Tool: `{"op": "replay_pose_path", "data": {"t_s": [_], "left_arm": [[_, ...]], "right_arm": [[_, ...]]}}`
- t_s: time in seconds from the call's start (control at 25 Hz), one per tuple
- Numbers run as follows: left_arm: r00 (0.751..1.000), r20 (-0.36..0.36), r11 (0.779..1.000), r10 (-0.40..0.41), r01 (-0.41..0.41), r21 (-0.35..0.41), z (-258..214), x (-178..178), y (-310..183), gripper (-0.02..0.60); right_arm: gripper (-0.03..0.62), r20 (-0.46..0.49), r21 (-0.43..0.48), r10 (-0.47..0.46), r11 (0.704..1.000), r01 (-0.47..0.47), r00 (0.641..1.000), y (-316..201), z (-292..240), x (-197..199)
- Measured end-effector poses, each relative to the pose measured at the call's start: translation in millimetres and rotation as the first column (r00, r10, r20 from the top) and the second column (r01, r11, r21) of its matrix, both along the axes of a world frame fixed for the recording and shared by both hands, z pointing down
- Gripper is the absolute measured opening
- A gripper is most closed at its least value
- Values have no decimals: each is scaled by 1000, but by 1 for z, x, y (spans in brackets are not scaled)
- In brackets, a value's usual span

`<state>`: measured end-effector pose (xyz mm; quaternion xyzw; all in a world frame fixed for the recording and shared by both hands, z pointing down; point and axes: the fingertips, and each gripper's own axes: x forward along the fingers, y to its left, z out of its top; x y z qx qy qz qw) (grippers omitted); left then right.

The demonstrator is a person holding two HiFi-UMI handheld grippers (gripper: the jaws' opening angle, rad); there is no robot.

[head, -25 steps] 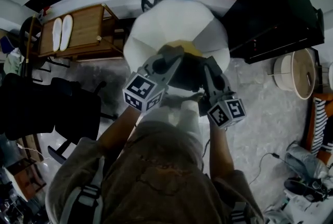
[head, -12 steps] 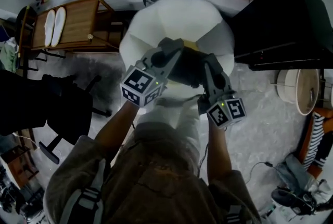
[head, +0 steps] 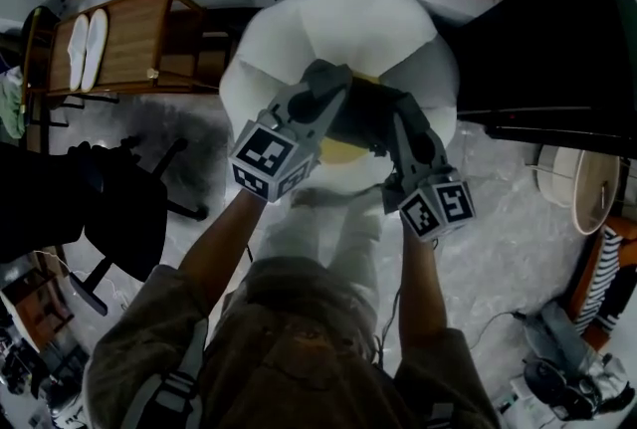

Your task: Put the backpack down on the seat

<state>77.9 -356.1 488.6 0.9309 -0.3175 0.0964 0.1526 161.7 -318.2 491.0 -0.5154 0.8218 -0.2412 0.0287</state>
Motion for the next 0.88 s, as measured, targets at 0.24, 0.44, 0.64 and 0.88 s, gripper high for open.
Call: {"op": "replay_pose_path", "data": {"t_s": [0.24,0.44,0.64,0.88], "left_arm": [[1000,-19,1000,-20,20,5,19,13,-26,28],[999,-34,999,-32,32,16,25,19,-42,28],[999,-25,999,-38,38,7,38,20,-48,28],[999,-19,999,-41,41,14,57,19,-53,28]], "right_arm": [[28,-10,22,17,1000,-17,1000,-26,20,10],[28,-22,40,26,999,-26,999,-42,26,16],[28,-28,42,22,999,-21,999,-48,36,15],[28,-67,34,42,999,-40,997,-53,56,11]]}}
